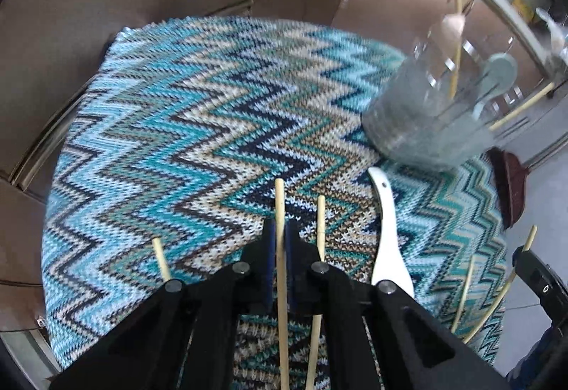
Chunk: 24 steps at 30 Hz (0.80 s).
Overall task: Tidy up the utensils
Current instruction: 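Lift both held chopsticks off the cloth toward the utensil holder, then lower both chopsticks into the wire holder and open both tools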
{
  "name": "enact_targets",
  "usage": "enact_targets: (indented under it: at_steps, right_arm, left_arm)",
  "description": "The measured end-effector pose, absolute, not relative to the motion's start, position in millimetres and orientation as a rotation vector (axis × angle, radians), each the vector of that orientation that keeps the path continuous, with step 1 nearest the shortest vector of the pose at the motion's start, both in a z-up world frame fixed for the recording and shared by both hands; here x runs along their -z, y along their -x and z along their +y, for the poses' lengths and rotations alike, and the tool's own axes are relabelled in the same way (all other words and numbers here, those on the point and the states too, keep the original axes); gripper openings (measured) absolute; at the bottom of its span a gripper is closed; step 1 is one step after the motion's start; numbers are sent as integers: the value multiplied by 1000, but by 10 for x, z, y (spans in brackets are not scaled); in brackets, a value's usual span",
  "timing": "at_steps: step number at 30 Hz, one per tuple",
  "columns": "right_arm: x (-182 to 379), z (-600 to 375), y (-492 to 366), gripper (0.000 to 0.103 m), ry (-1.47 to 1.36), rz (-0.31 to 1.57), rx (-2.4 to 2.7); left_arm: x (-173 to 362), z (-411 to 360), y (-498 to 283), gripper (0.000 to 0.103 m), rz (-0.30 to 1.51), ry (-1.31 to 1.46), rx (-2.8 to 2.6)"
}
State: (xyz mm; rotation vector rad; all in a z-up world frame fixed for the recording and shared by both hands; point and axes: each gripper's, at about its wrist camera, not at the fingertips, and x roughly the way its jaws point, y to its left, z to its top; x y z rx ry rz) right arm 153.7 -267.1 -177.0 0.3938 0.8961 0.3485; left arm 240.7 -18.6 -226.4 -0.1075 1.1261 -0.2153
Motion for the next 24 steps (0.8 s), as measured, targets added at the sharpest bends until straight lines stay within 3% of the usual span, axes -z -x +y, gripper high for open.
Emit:
enact_targets:
  at_steps: [13,24]
  right_arm:
    - [1256,-2450,-1054,5,-326,768,-370]
    - [920,-2449,-798,5,-293,686,-372]
  left_arm:
    - [1580,108,-1941,5,907,158,250]
    - [1249,118,-1751,5,833,183,281]
